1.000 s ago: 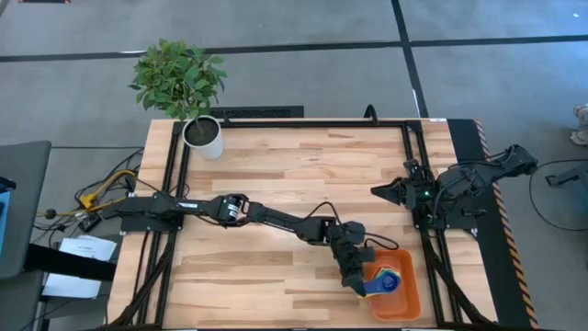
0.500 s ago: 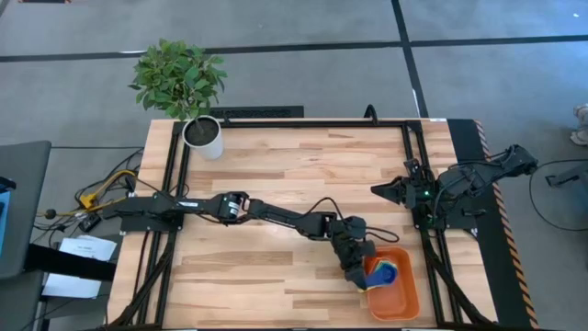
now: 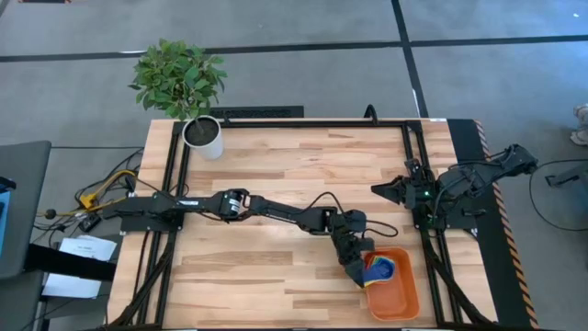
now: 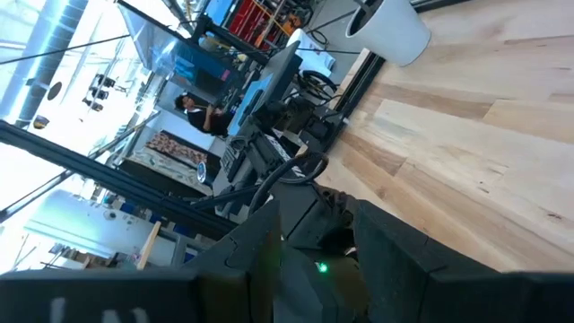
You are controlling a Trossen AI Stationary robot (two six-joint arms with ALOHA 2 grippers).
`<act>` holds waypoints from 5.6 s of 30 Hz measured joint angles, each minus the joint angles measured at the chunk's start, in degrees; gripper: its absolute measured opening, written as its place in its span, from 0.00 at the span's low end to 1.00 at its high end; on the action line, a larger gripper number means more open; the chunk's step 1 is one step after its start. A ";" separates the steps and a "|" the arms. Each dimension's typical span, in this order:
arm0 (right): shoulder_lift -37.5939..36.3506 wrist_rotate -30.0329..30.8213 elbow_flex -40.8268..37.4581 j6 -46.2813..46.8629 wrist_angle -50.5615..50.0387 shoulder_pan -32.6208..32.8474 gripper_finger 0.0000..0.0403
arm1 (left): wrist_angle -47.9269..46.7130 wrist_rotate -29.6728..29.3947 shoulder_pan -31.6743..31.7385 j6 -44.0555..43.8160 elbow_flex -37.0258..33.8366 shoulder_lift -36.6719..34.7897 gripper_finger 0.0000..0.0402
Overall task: Nest measuring cups in basket
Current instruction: Put the stacked measuring cups into the orange bin, then return to Home Position
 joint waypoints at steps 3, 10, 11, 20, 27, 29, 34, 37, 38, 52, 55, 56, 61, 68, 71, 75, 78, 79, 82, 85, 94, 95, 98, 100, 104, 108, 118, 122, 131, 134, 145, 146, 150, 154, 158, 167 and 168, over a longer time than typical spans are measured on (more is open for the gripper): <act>0.00 0.00 0.00 0.00 -0.01 0.00 0.41 | 0.03 3.90 0.33 -1.44 0.00 0.01 0.53; 0.00 0.00 0.00 -0.73 0.04 -0.01 0.42 | 0.14 4.31 -0.37 -3.64 0.00 -0.58 0.57; 0.00 0.00 0.00 -0.84 0.02 -0.02 0.41 | -0.24 4.32 -0.65 -3.70 0.00 -0.58 0.57; 0.01 0.00 0.00 -1.51 -0.05 0.00 0.41 | -14.50 2.71 -0.94 4.30 0.00 -2.73 0.57; 1.26 -0.02 0.00 -1.95 0.00 -0.02 0.40 | -35.66 -6.22 0.73 20.59 0.00 -7.68 0.57; 1.60 -0.01 0.00 -1.95 -0.01 -0.02 0.40 | -37.43 -9.63 0.88 23.35 0.00 -8.87 0.57; 1.62 0.00 0.00 -1.92 0.04 -0.02 0.41 | -38.17 -19.41 0.62 24.54 0.02 -9.96 0.57; 1.62 0.00 0.00 -1.92 0.06 -0.02 0.40 | -38.84 -25.44 -0.29 23.61 0.02 -9.95 0.57; 1.62 0.00 0.00 -1.92 0.07 -0.02 0.40 | -38.92 -27.08 -0.71 23.36 0.02 -9.87 0.57; 1.60 0.00 0.00 -1.90 0.06 -0.02 0.39 | -40.43 -39.06 -4.25 19.14 0.00 -9.57 0.57; 1.60 0.00 0.00 -1.89 0.07 -0.02 0.38 | -40.23 -39.50 -5.09 19.07 0.00 -9.56 0.57; 1.61 0.01 0.00 -1.89 0.07 -0.02 0.38 | -40.12 -39.58 -5.24 18.88 0.00 -9.56 0.57; 1.62 1.13 0.00 -1.88 0.46 -0.02 0.39 | -39.34 -39.27 -5.49 18.24 0.00 -9.54 0.57; 1.62 1.51 0.00 -2.79 2.34 -0.11 0.38 | -34.34 -34.90 -5.91 17.35 0.00 -9.50 0.57; 1.62 1.51 0.00 -2.80 2.50 -0.09 0.38 | -34.78 -35.09 -6.40 17.47 0.00 -9.47 0.57; 1.69 1.51 0.00 -2.78 2.95 -0.07 0.38 | -34.08 -35.21 -6.84 17.59 0.00 -9.47 0.57; 2.40 1.50 0.00 -2.80 3.96 -0.08 0.39 | -33.07 -35.23 -7.22 17.97 0.00 -9.47 0.57; 2.75 1.49 0.00 -2.82 4.41 -0.07 0.39 | -32.61 -35.24 -7.37 18.08 0.00 -9.47 0.57; 3.86 1.49 0.00 -2.86 5.39 -0.04 0.39 | -32.23 -35.30 -7.45 18.46 0.00 -9.48 0.57; 5.12 1.49 0.00 -2.86 5.53 0.32 0.38 | -32.75 -35.66 -7.18 18.59 0.00 -9.86 0.57; 6.55 6.56 -0.04 -11.49 12.85 3.63 0.35 | -42.44 -52.64 -6.73 28.09 0.04 -18.99 0.57; 6.47 7.75 -0.04 -14.15 15.35 4.36 0.35 | -44.15 -54.66 -6.61 29.33 0.02 -20.01 0.57; 6.23 10.54 -0.02 -21.89 20.94 6.19 0.33 | -47.08 -58.12 -5.86 33.18 0.02 -23.16 0.55; 6.22 11.02 -0.02 -26.39 24.03 6.75 0.31 | -49.28 -58.40 -5.19 35.00 0.04 -25.03 0.51; 5.83 10.43 -0.02 -33.15 26.78 6.56 0.29 | -50.89 -57.84 -3.62 34.99 -0.07 -27.54 0.38; 5.81 10.40 -0.02 -34.30 26.65 6.93 0.27 | -49.79 -60.82 -2.96 39.11 0.06 -32.61 0.19; 6.19 10.43 -0.02 -35.21 23.04 9.95 0.19 | -50.15 -58.58 2.88 44.47 -0.04 -35.35 0.03; 9.04 11.00 0.00 -31.72 19.05 11.25 0.12 | -49.68 -57.14 3.65 46.42 -1.53 -35.38 0.00; 18.47 11.88 -0.03 -29.30 17.34 9.48 0.05 | -41.31 -51.66 8.24 47.21 -15.32 -40.24 0.00; 20.96 11.85 0.07 -29.59 13.64 7.22 0.09 | -31.74 -45.70 11.20 44.85 -26.17 -44.98 0.00; 30.33 4.01 -0.06 -34.29 11.06 -0.71 0.02 | -10.83 -42.82 18.01 46.52 -59.36 -68.60 0.00; 30.96 1.39 -0.07 -37.44 15.12 -1.87 0.02 | -7.48 -42.85 18.20 46.39 -62.33 -70.64 0.00; 33.72 -7.11 0.00 -46.10 31.07 -7.35 0.03 | 5.41 -42.92 19.70 45.39 -74.13 -77.91 0.00; 35.20 -14.90 0.00 -47.73 39.29 -12.94 0.01 | 11.77 -42.42 21.54 48.84 -82.55 -85.21 0.00; 33.94 -20.17 -0.02 -49.90 39.86 -17.22 0.02 | 6.91 -40.30 22.03 51.18 -88.16 -91.89 0.00; 20.64 -23.89 0.13 -56.27 28.76 -20.54 0.02 | 7.63 -45.14 22.94 51.23 -102.86 -114.17 0.00; 18.48 -23.91 0.03 -57.25 25.52 -20.50 0.02 | 7.10 -45.37 22.99 50.58 -104.48 -116.95 0.00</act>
